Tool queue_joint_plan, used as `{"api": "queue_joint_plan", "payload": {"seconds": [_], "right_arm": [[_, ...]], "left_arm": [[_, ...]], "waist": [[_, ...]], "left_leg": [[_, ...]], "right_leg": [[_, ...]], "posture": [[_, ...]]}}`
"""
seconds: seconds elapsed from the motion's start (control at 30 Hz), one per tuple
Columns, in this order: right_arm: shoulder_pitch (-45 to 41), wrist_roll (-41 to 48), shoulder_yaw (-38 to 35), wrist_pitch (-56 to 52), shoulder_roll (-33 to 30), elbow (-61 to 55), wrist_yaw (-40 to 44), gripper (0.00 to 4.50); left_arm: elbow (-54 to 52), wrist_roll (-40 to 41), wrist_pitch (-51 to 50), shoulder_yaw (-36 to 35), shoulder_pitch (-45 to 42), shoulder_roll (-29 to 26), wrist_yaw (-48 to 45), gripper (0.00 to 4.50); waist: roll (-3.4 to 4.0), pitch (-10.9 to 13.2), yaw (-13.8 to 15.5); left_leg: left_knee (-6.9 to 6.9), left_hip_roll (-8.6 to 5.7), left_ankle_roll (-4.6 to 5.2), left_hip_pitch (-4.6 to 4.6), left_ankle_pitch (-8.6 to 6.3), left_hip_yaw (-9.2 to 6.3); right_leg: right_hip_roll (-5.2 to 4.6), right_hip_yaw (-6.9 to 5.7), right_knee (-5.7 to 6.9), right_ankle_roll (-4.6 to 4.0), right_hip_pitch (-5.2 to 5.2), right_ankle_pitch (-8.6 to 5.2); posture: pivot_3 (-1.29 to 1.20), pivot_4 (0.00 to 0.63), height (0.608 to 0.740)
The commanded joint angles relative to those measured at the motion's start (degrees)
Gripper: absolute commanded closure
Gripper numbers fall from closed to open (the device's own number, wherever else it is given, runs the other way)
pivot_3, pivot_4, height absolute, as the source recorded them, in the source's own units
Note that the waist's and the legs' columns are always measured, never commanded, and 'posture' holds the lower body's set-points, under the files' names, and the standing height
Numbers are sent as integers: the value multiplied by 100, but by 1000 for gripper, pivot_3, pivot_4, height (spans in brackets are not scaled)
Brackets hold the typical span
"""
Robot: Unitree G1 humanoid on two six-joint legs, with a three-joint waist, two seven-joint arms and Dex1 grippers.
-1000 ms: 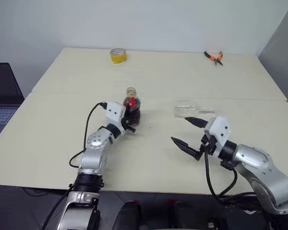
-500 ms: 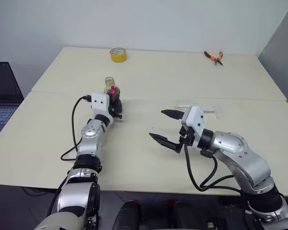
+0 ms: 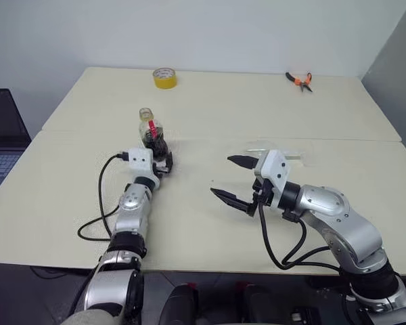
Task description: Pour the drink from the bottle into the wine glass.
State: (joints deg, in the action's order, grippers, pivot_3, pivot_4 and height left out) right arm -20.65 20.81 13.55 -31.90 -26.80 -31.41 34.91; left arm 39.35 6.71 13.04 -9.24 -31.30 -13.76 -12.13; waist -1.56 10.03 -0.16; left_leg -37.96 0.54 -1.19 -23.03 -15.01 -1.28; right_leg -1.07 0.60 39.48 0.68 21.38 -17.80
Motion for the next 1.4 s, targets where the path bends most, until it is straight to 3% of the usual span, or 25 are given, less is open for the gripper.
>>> {"api": "queue_joint_plan", "payload": {"seconds": [0.03, 0.3, 0.5, 0.6, 0.73, 0.93, 1.13, 1.4], "right_arm": [[95, -8, -182, 1, -140, -338, 16, 0], [1022, -403, -848, 271, -647, -563, -271, 0], [1270, -1713, -805, 871, -1006, -318, -786, 0], [1068, -2313, -570, 873, -1178, -121, -843, 0], [607, -4026, 114, 1473, -1594, 884, -1298, 0], [-39, -5487, 620, 1933, -1505, 2322, -1980, 0], [-431, -6002, 721, 2204, -1171, 3325, -2362, 0], [-1194, -6584, 1022, 2595, -777, 5065, -3018, 0]], "left_arm": [[-953, -14, -300, 87, 356, -13, -8, 13], [-3944, 162, -1677, 592, 2281, -229, -627, 13], [-5090, 394, -2287, 1081, 2672, -495, -1393, 13], [-5233, 540, -2509, 1191, 2483, -572, -1685, 13], [-5189, 934, -2866, 1274, 1896, -845, -2430, 13], [-4971, 1337, -3085, 1287, 1354, -1243, -3316, 13], [-4784, 1147, -2750, 1447, 1166, -1470, -3802, 13], [-4625, 1091, -2671, 1448, 998, -1304, -3729, 13]], "waist": [[0, 0, 0], [1, -1, 0], [3, -2, 6], [3, -2, 2], [3, -2, 0], [4, -1, -20], [4, -1, -28], [4, -1, -38]], "left_leg": [[0, 0, 0, 0, 0, 0], [4, 0, 0, 3, -1, 3], [4, 0, 0, 7, -1, 1], [6, -1, 0, 11, -1, 3], [5, 0, 0, 10, 0, 3], [8, 0, -20, 8, 11, 24], [7, 2, -19, 9, 11, 26], [6, 2, -11, 9, 6, 30]], "right_leg": [[0, 0, 0, 0, -1, 0], [-4, 7, -6, 0, -5, 0], [-2, 3, 2, 0, -6, 0], [0, 6, -1, 0, -10, -1], [4, 5, 1, 0, -6, -1], [3, 24, -5, -2, 1, -2], [4, 26, -2, -2, 1, -2], [3, 29, -1, -2, 3, -2]], "posture": [[0, 150, 740], [0, 150, 740], [0, 150, 740], [0, 150, 740], [0, 150, 740], [0, 150, 740], [0, 150, 740], [0, 150, 740]]}}
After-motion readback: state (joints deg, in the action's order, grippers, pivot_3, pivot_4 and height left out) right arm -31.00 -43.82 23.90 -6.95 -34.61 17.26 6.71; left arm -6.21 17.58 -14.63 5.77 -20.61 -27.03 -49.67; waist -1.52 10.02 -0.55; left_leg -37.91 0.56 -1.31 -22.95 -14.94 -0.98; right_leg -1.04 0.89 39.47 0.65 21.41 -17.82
